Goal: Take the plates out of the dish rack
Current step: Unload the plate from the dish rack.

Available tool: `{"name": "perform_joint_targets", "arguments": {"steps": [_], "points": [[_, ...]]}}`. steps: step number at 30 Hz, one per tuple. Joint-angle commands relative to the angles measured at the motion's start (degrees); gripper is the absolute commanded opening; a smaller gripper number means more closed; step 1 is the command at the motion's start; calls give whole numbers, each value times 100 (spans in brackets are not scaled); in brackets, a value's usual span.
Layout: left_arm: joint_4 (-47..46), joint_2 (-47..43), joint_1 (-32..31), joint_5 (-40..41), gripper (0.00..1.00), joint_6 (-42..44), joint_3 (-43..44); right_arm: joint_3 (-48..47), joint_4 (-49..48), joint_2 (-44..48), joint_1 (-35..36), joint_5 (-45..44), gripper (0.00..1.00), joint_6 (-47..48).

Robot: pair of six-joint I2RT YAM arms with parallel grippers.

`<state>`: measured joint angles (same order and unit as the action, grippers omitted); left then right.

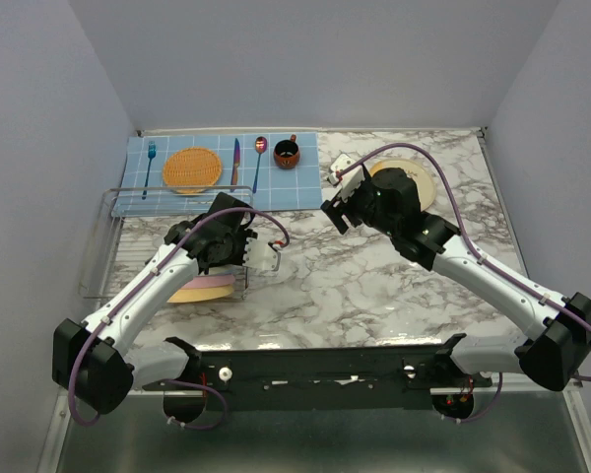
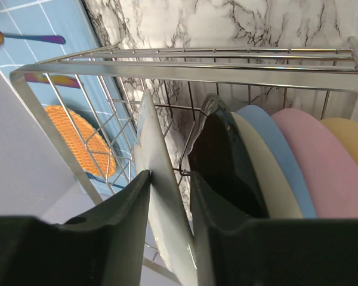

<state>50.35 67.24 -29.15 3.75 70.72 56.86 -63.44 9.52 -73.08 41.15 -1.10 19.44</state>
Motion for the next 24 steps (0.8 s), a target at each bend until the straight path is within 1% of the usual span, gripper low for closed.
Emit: {"name": "perform_joint_targets", "arguments": {"steps": [1,2,3,5,6,7,17,24], "points": [[678,193,164,495,35,-67,-290,86,6,197,-45,84,81,-81],[678,210,164,513,31,-67,-290,95,6,206,-37,84,81,-81],[669,219,164,522,23,-93,-272,112,15,206,-36,84,81,-90],[669,245,164,539,12,-111,-255,121,24,206,-36,84,81,-98],[669,245,164,565,2,-120,-237,139,15,206,-36,84,81,-107],[661,245,164,557,0,-146,-228,139,6,206,-36,84,81,-107],[626,-9,164,539,0,-111,-114,130,24,101,-36,84,81,-142],[433,-150,146,557,0,-49,202,78,33,-4,-36,84,81,-151]]}}
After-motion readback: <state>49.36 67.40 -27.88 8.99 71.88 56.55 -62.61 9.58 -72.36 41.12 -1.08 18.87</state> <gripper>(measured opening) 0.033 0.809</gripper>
